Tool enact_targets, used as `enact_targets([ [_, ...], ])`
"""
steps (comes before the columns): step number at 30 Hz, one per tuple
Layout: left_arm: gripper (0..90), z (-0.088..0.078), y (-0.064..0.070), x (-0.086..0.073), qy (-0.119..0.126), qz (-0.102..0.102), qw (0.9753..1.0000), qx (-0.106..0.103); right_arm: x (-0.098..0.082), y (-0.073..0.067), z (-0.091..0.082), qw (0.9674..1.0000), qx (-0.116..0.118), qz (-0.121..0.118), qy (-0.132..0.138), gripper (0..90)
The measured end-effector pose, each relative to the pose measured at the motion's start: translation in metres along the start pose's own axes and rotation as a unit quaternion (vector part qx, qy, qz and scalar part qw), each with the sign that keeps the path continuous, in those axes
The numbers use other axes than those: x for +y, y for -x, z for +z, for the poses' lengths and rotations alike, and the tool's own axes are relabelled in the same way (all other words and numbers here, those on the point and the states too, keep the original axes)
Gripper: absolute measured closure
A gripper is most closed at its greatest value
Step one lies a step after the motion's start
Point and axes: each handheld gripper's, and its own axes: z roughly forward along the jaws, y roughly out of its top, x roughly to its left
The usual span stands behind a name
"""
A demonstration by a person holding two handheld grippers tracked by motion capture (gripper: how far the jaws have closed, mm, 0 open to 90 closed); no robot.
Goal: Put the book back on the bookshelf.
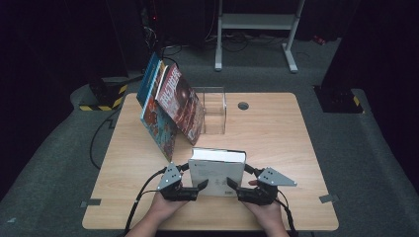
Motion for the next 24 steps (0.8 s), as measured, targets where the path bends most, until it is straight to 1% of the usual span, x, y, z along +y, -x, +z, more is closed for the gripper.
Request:
enact_targets([
  [4, 16.2, 0.002, -0.001, -0.002, -0.009, -0.002, 1.0, 0.001, 0.001, 0.0, 0.0, 1.0, 0.002, -0.002, 0.0, 24.9],
  [7, 15.1, 0.002, 0.0, -0.002, -0.01, -0.003, 0.9999, 0.006, 0.002, 0.0, -0.001, 1.0, 0.002, -0.001, 0.001, 25.3],
  [9, 14.8, 0.002, 0.0, -0.002, -0.011, -0.004, 0.9999, 0.008, 0.002, 0.001, -0.001, 1.0, 0.0, -0.006, 0.004, 25.2],
  [12, 14.8, 0.002, 0.0, -0.001, -0.01, -0.002, 0.9999, 0.013, 0.002, 0.001, 0.0, 1.0, 0.006, -0.001, 0.002, 23.8],
  [16, 15.0, 0.002, -0.001, -0.002, -0.012, -0.003, 0.9998, 0.014, 0.003, -0.003, 0.005, 0.9999, 0.01, -0.01, -0.006, 21.3],
  [18, 15.1, 0.002, -0.002, -0.003, -0.012, -0.003, 0.9998, 0.014, 0.004, -0.003, 0.008, 0.9999, 0.012, -0.007, -0.006, 21.0],
  [20, 15.2, 0.002, -0.002, -0.003, -0.012, -0.001, 0.9998, 0.013, 0.005, -0.004, 0.011, 0.9999, 0.011, -0.01, -0.008, 21.0],
  [22, 15.3, 0.002, -0.001, -0.004, -0.012, -0.002, 0.9999, 0.011, 0.005, -0.003, 0.013, 0.9997, 0.018, -0.011, -0.012, 20.1],
  [24, 15.4, 0.002, -0.001, -0.004, -0.012, -0.002, 0.9999, 0.009, 0.005, -0.003, 0.014, 0.9996, 0.02, -0.011, -0.014, 20.1],
])
